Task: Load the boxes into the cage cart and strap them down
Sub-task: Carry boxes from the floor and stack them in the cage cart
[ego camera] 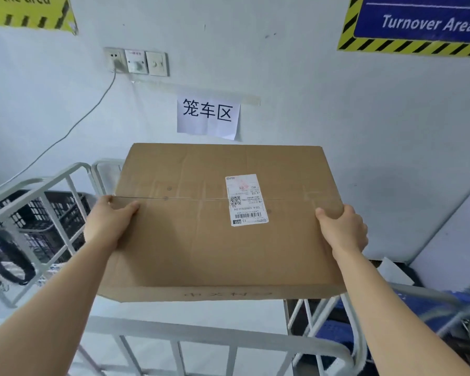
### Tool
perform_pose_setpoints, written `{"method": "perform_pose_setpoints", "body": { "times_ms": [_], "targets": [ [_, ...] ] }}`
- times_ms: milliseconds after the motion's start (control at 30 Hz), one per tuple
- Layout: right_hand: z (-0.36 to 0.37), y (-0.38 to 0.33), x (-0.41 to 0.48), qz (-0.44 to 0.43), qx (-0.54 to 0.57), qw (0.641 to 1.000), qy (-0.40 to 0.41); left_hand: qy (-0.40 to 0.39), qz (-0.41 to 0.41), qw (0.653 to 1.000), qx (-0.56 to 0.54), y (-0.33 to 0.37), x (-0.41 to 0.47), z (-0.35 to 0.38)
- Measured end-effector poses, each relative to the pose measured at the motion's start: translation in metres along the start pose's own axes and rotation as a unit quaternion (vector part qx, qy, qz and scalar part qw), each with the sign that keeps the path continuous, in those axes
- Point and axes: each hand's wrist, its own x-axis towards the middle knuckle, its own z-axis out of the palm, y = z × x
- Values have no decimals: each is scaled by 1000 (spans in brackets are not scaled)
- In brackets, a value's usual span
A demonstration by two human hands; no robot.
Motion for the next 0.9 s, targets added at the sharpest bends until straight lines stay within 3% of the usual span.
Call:
{"method": "perform_pose_setpoints", "body": {
  "times_ms": [333, 900],
  "targets": [
    [117, -5, 62, 57, -57, 995, -53, -65, -31, 996, 43, -31, 111, 81],
    [311, 78, 186, 148, -87, 975, -138, -139, -166, 969, 116, -118, 206, 291]
  ]
}}
